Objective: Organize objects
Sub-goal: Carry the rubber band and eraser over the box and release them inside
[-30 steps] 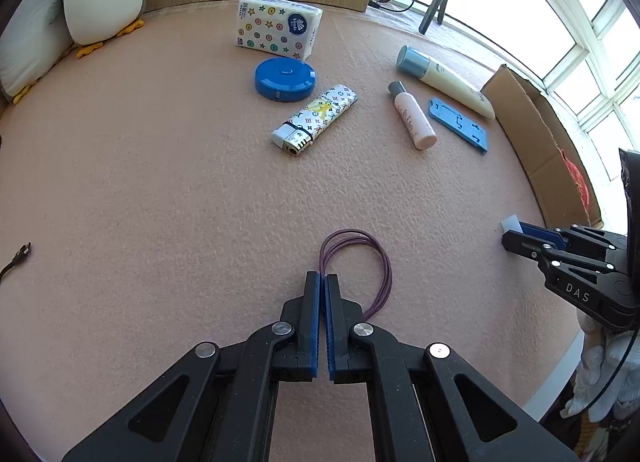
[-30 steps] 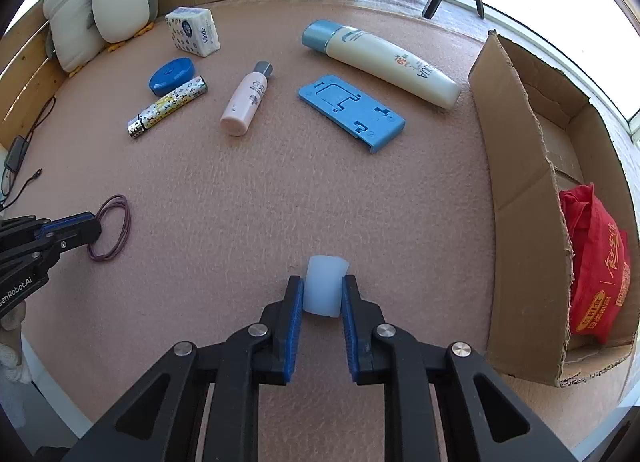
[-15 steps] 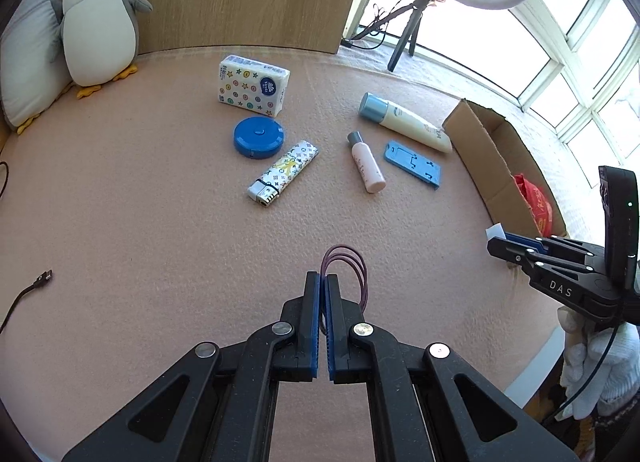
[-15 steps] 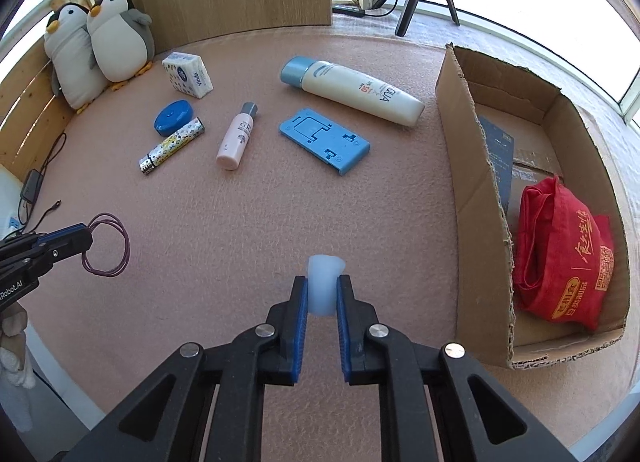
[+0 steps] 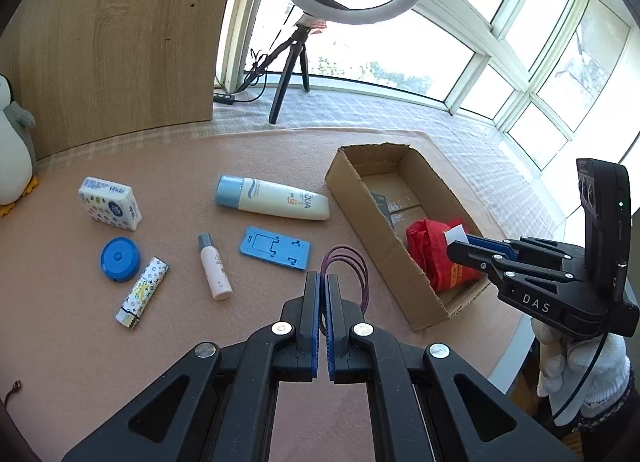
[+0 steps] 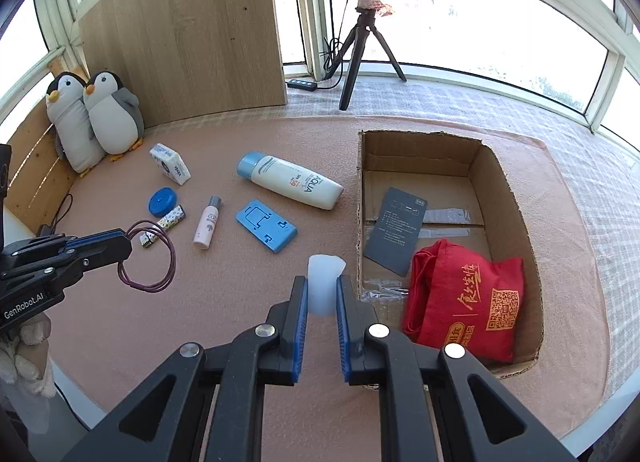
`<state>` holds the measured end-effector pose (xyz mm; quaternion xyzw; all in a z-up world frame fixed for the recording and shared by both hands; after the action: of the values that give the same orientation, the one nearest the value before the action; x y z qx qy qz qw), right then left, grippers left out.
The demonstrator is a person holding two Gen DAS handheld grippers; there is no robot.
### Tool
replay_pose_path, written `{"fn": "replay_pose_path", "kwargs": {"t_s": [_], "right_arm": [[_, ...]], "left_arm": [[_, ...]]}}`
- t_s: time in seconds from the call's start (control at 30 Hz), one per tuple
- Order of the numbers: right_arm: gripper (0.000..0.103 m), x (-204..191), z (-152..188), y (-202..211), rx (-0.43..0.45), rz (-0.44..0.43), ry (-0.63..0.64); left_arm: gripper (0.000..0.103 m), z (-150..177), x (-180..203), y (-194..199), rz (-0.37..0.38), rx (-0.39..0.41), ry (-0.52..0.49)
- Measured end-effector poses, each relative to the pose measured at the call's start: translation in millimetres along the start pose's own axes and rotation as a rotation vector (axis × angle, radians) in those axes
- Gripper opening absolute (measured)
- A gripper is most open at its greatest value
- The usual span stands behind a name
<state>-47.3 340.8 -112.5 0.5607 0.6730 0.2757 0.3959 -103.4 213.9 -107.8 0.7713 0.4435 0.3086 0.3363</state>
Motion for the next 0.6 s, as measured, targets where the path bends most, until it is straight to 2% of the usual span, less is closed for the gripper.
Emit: {"fn": "replay_pose_path", "kwargs": {"t_s": [0.33,0.6], "right_arm": [[0.013,81,-21,10,0.022,0.061,-0.048],[0.013,120,-25,-5,0.006,0.067,-0.077]], "left_arm": [[0.002,-56,95,-64,0.028,0.014,-0.076],[0.002,-65,117,-107,0.024,-0.027,-0.066]]}}
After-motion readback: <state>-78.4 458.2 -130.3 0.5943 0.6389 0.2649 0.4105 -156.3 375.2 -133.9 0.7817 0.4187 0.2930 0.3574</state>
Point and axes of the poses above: each gripper's, at about its wrist camera, not at the fingertips, and y roughly against the way its jaws point, x to its right, z to its underside, the point moved 7 cm from there along -y, roughly the way its jaws point, and after that the axes turned 10 degrees about -z, right-handed, at the moved point
